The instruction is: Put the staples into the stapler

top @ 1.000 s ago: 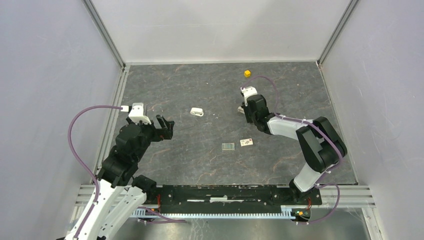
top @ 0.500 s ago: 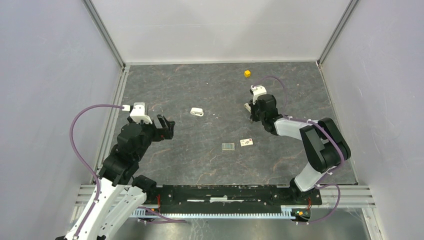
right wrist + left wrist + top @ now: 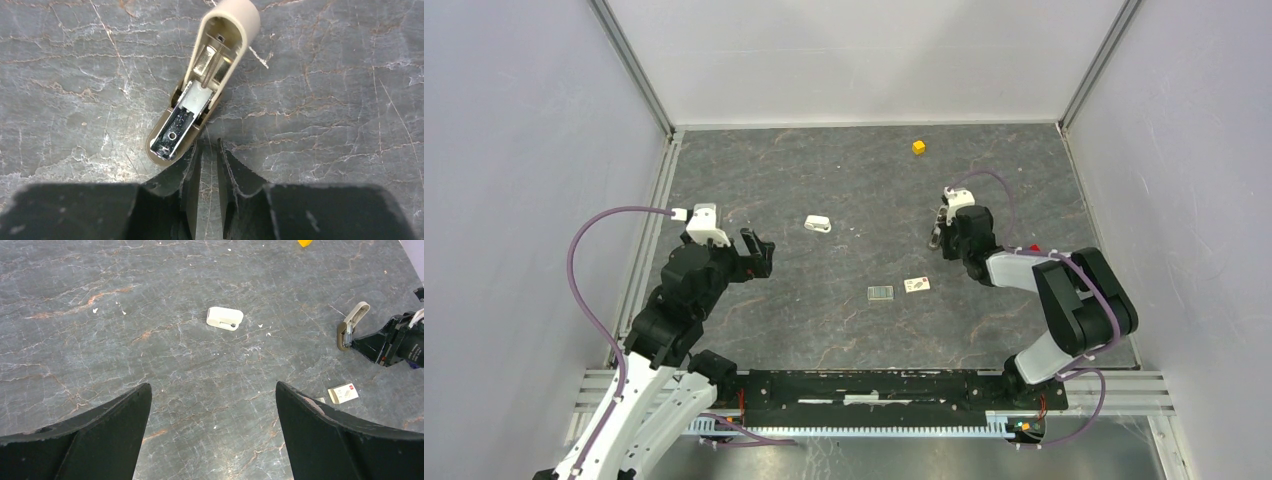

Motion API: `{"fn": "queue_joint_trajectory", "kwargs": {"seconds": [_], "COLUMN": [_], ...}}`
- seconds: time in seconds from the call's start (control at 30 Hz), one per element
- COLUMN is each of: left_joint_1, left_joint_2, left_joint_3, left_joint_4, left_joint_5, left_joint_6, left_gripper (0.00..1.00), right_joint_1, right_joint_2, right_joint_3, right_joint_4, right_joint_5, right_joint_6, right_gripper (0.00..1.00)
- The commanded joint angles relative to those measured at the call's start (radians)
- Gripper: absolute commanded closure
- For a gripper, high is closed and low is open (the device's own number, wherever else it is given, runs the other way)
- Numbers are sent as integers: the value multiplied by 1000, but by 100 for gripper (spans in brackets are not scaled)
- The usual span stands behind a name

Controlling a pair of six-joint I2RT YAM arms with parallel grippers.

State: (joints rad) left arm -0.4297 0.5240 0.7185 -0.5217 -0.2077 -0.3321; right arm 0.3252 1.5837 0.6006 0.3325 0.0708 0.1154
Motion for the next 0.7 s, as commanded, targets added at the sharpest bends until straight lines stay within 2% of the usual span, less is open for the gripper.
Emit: {"fn": "queue_joint_trajectory", "kwargs": {"seconds": [0.0, 0.2, 0.4, 0.57, 0.67], "left_joint_1": [-1, -1, -1, -2, -1], "left_joint_2": [2, -4, -12, -14, -17], "left_joint_3": [1, 1, 1, 9, 27], "left_joint_4": [37, 35, 41, 40, 26], "left_joint_5": [-6, -5, 9, 38, 55], "left_joint_6": [-5, -3, 8, 26, 45], "left_gripper": [0, 0, 0, 0, 0], "right_joint_1": [2, -5, 5, 121, 214], "right_joint_2": [-6, -54, -198, -311, -348], "right_joint_3": [-12, 16, 15, 6, 8], "right_joint_4": [-25, -103, -221, -302, -331], "right_joint_5": [-20, -15, -68, -44, -6], "right_joint_6": [10, 16, 71, 103, 180], "right_gripper": [75, 73, 61, 57, 57]}}
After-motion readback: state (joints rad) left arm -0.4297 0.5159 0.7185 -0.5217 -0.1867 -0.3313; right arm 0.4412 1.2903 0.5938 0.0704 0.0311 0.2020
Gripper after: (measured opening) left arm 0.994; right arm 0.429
